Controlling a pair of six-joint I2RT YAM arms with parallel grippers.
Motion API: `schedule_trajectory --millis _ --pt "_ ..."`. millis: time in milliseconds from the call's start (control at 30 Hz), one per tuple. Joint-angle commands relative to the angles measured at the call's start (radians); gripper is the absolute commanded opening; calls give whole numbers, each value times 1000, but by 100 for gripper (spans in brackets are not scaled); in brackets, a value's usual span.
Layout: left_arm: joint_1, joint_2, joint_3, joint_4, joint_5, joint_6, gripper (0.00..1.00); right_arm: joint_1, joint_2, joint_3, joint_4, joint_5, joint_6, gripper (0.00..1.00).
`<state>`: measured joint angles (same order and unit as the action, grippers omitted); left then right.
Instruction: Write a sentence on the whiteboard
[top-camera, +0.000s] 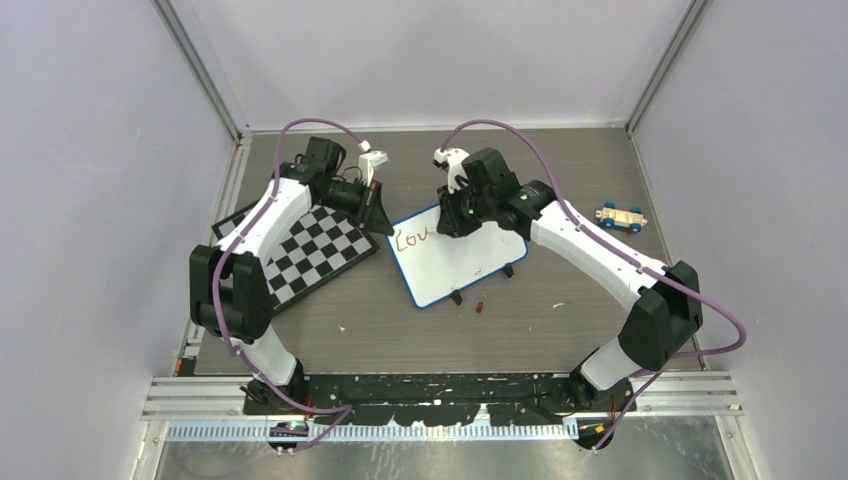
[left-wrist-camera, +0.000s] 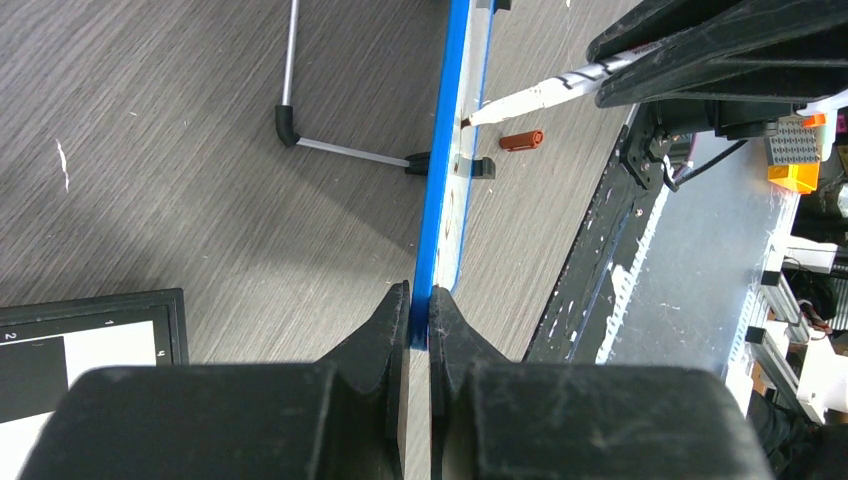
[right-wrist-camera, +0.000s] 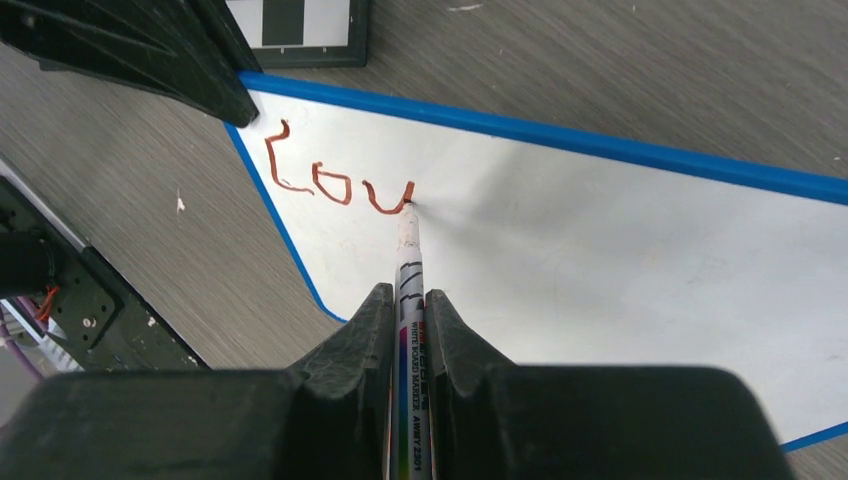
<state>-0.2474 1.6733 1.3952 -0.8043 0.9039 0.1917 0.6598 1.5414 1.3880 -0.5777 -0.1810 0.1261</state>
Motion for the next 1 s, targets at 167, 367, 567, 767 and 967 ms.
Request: schedule_trajectory --millis 167,367,567,767,967 --pt "-10 -12 19 -31 3 6 0 -3 -33 -25 -1 16 -41 0" --pt "-12 -13 20 -33 2 8 0 -5 -49 40 -38 24 -73 0" --pt "-13 -13 20 -36 6 11 0 -6 -47 90 -51 -2 -70 0" --pt "-14 -15 19 -36 6 11 0 -6 -19 92 -31 7 -71 0" --pt "-13 -15 19 -36 3 12 0 -6 3 83 -16 21 -75 0"
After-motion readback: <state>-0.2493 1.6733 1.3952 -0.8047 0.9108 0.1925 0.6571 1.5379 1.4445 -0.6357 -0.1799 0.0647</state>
